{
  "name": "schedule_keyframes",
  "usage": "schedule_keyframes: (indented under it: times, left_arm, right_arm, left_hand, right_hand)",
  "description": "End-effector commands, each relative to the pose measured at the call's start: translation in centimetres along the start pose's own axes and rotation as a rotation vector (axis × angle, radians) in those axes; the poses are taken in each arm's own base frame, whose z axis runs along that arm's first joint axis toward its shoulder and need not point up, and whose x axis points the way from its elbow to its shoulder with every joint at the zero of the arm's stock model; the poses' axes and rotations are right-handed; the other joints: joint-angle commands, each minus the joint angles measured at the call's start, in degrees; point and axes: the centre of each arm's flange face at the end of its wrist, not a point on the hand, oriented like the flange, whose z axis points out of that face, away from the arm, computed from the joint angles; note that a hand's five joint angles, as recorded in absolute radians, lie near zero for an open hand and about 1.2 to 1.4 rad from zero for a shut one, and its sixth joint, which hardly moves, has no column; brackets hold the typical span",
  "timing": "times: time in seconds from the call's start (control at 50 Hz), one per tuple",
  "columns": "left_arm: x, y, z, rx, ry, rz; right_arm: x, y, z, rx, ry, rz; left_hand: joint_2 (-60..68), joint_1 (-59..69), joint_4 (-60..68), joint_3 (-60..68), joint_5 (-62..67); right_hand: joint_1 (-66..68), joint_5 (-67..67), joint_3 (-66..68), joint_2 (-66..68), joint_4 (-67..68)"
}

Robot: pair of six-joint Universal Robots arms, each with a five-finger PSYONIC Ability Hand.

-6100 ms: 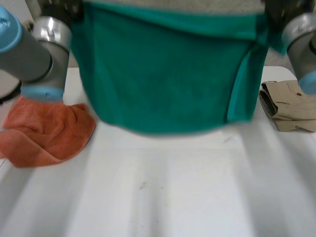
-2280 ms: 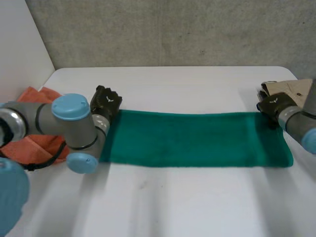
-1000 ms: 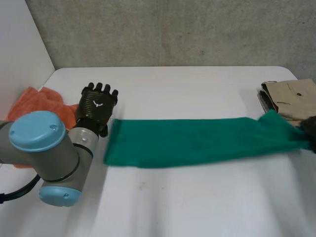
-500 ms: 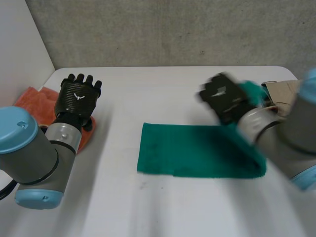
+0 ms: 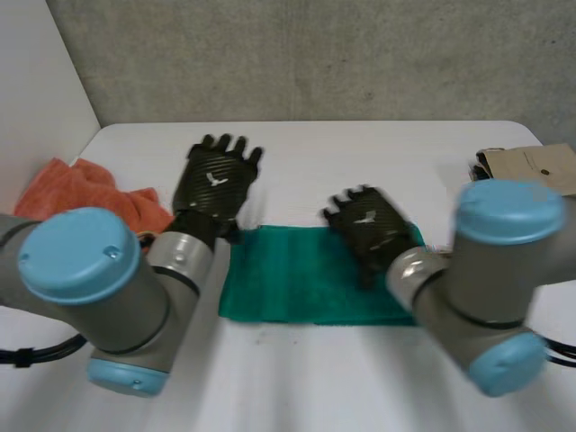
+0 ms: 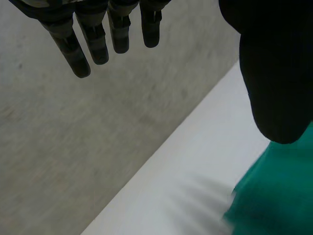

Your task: Fold the laundry.

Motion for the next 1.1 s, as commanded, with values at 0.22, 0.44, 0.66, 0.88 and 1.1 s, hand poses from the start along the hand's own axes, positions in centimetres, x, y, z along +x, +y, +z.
schedule_keyframes:
  times: [0.22, 0.44, 0.66, 0.88, 1.1]
  left_arm:
    - [5.2, 2.6, 1.1, -0.149, 0.164, -0.049]
    - [2.3, 1.8, 0.3, -0.159, 0.108, -0.055]
    - [-2.2, 1.4, -0.1, -0.168, -0.002, -0.061]
    - [-3.5, 1.0, 0.1, -0.162, -0.058, -0.067]
    - [-0.4, -2.1, 0.6, -0.057, 0.014, -0.114]
  right_arm:
    - [4.6, 10.0, -4.3, -0.296, 0.089, 0.228]
    - [7.8, 7.4, -3.9, -0.203, 0.194, 0.02]
    - [-4.5, -2.6, -2.3, 0.12, -0.08, -0.318]
    - [-10.0, -2.8, -1.9, 0.189, -0.239, -0.322]
    - [1.8, -1.7, -2.5, 0.07, 0.039, 0.383]
  left_hand:
    - [-1.6, -0.7, -1.7, -2.1, -2.7]
    - [-1.6, -0.7, -1.7, -2.1, -2.7]
    - [-1.6, -0.7, -1.7, -2.1, -2.7]
    - [-1.6, -0.7, -1.7, -2.1, -2.7]
    - [-1.2, -0.3, -1.3, -1.7, -2.3]
  right_hand:
    - [52.2, 50.2, 51.3, 51.1, 50.3]
    - [68.6, 66.6, 67.7, 67.5, 66.7]
    - [68.6, 66.6, 67.7, 67.5, 66.7]
    - [-1.4, -3.4, -2.3, -2.5, -3.3]
    - [-1.4, -3.4, -2.3, -2.5, -3.3]
